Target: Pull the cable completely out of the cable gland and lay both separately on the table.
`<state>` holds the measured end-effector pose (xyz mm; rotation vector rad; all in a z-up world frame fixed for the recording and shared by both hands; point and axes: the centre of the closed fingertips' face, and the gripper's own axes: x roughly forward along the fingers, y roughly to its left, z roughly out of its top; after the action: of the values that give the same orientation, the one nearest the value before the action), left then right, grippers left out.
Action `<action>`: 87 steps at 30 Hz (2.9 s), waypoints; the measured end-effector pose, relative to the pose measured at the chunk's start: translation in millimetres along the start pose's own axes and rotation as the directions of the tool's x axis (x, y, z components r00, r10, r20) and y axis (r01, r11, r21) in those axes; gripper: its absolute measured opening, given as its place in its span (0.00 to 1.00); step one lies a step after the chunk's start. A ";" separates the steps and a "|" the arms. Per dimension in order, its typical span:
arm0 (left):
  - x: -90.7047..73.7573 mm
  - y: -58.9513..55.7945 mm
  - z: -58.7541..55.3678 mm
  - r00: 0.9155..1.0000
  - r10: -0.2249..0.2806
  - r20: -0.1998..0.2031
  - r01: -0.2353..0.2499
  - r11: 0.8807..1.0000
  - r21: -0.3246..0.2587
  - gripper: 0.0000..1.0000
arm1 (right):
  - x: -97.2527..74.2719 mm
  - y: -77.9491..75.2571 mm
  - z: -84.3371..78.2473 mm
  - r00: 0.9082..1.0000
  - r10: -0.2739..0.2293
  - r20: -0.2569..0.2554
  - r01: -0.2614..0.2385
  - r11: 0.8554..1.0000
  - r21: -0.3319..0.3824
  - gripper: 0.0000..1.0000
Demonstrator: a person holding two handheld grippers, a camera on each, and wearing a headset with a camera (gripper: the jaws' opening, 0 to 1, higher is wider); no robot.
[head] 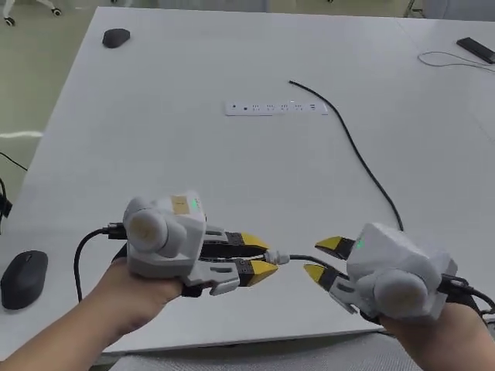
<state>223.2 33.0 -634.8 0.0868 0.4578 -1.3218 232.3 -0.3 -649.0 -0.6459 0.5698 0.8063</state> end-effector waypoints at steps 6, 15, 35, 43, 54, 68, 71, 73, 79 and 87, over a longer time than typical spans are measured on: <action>-1.1 -1.5 -3.2 1.000 0.001 -0.013 -0.001 1.000 0.005 0.15 | 5.9 12.9 12.1 1.000 0.024 0.011 -0.023 0.999 -0.048 0.12; -1.4 -5.4 -2.0 1.000 0.005 -0.007 -0.005 1.000 0.011 0.15 | 2.2 19.4 10.6 1.000 0.010 0.002 -0.010 0.990 -0.141 0.05; -0.6 -8.2 -3.7 1.000 0.018 -0.007 -0.018 1.000 0.002 0.15 | 0.8 13.9 3.9 1.000 -0.003 0.003 0.003 0.998 -0.062 0.00; -1.2 -5.9 -0.5 1.000 0.027 -0.001 -0.027 1.000 0.004 0.15 | 0.4 1.3 -12.9 1.000 -0.014 0.009 0.013 0.992 0.122 0.00; 1.9 -6.5 -0.5 1.000 0.023 -0.003 -0.023 1.000 0.010 0.15 | 4.9 -14.4 -52.8 0.999 -0.042 -0.025 0.048 0.940 0.338 0.00; 2.8 -0.8 -1.1 1.000 0.025 -0.003 -0.025 1.000 0.012 0.15 | 19.8 -26.5 -83.9 0.995 -0.056 -0.085 0.096 0.798 0.595 0.00; 3.4 1.8 -2.9 1.000 0.029 -0.010 -0.029 1.000 0.009 0.15 | 23.8 -23.7 -84.4 0.994 -0.043 -0.099 0.094 0.794 0.600 0.00; 1.5 4.8 -2.3 1.000 0.030 -0.003 -0.030 1.000 0.002 0.15 | 23.7 -26.4 -81.8 0.994 -0.057 -0.088 0.098 0.810 0.578 0.00; 0.1 9.3 -3.0 0.999 0.032 -0.006 -0.032 0.999 0.001 0.15 | 21.7 -29.6 -78.2 0.995 -0.066 -0.075 0.096 0.829 0.551 0.01; -1.3 18.4 -1.8 0.999 0.034 0.003 -0.034 0.999 -0.028 0.15 | 17.2 -27.7 -70.4 0.998 -0.025 -0.055 0.052 0.814 0.578 0.04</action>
<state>239.9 39.4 -639.5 0.0687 0.4703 -1.2818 249.0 -56.8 -699.5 -0.1063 0.7989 0.5336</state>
